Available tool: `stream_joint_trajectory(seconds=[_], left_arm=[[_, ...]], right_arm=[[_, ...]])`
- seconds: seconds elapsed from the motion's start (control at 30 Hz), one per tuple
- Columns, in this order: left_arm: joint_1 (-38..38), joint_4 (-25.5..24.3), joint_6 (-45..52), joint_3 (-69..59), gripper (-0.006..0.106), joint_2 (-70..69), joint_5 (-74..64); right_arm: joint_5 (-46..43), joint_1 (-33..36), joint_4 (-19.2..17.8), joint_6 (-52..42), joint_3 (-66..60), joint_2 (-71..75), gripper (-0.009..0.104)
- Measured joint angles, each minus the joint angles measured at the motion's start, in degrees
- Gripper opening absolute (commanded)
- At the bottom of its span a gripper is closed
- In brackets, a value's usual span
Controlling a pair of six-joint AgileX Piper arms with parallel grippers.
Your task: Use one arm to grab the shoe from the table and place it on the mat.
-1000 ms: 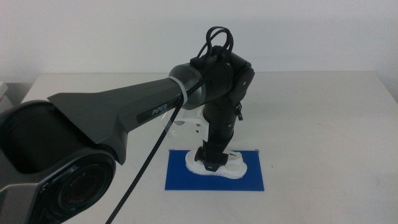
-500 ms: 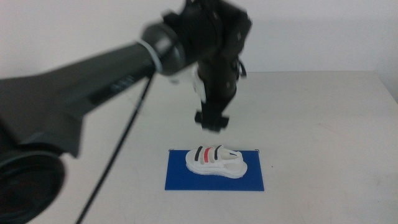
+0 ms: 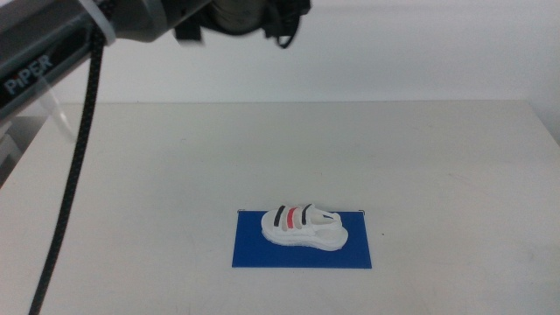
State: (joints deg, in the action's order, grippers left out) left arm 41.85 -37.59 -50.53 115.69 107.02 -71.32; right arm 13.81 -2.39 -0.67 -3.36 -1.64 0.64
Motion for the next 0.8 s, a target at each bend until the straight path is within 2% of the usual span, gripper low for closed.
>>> stream_joint_trajectory(seconds=[0.07,0.13,0.33,0.5,0.8], left_arm=[[0.0,-4.1,11.5,0.1,0.094,-0.3,0.0],[0.0,-5.8,17.9,0.1,0.094,-0.4,0.0],[-0.7,-6.6,28.3,-1.3,0.094,-1.7,0.1],[-4.9,-0.2,29.4,-10.2,0.094,-11.4,2.9],[-20.5,9.4,28.4,-41.7,0.094,-38.2,29.0]], right_arm=[[0.0,0.0,0.0,0.0,0.0,0.0,0.078],[0.0,0.0,0.0,0.0,0.0,0.0,0.078],[0.0,0.0,0.0,0.0,0.0,0.0,0.078],[0.0,0.0,0.0,0.0,0.0,0.0,0.078],[0.0,0.0,0.0,0.0,0.0,0.0,0.078]])
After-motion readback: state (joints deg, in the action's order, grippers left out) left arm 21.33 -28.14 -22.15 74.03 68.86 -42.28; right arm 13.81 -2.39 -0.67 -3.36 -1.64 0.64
